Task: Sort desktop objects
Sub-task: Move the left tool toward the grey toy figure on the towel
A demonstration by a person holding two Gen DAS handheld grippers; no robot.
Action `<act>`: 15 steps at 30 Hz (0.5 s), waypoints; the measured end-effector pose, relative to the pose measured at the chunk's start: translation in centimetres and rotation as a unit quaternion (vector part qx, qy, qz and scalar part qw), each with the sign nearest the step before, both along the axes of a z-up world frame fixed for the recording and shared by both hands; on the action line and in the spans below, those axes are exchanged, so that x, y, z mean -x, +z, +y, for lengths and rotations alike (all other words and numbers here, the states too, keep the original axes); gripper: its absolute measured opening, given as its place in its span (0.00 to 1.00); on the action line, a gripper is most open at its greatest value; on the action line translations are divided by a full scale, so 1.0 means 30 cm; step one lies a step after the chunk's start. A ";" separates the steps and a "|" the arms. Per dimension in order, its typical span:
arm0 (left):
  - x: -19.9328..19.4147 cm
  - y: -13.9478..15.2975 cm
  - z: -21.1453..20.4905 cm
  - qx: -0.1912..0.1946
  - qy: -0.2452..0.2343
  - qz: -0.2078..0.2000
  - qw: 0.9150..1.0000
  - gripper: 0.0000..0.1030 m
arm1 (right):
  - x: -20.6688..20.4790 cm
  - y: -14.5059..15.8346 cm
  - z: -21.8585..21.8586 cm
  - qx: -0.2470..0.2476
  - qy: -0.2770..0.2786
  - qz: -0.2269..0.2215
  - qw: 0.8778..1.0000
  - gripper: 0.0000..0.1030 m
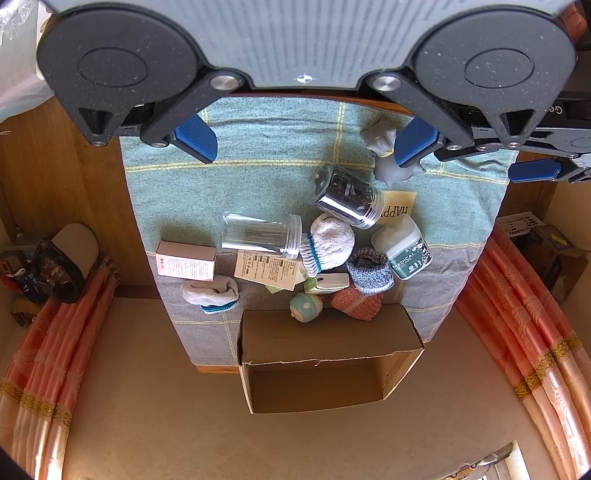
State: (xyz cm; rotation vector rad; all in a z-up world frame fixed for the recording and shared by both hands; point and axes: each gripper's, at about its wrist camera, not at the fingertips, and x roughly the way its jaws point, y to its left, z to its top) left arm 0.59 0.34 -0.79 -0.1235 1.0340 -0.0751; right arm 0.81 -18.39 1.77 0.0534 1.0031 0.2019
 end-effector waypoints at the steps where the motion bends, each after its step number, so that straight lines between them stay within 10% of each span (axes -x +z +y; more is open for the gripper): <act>1: -0.001 0.000 0.000 0.000 0.001 -0.001 1.000 0.99 | 0.000 0.001 0.001 0.000 0.001 -0.001 1.000 1.00; 15: -0.020 -0.028 -0.005 -0.007 -0.042 -0.018 0.999 0.99 | -0.006 0.005 0.023 -0.012 0.027 -0.029 0.999 1.00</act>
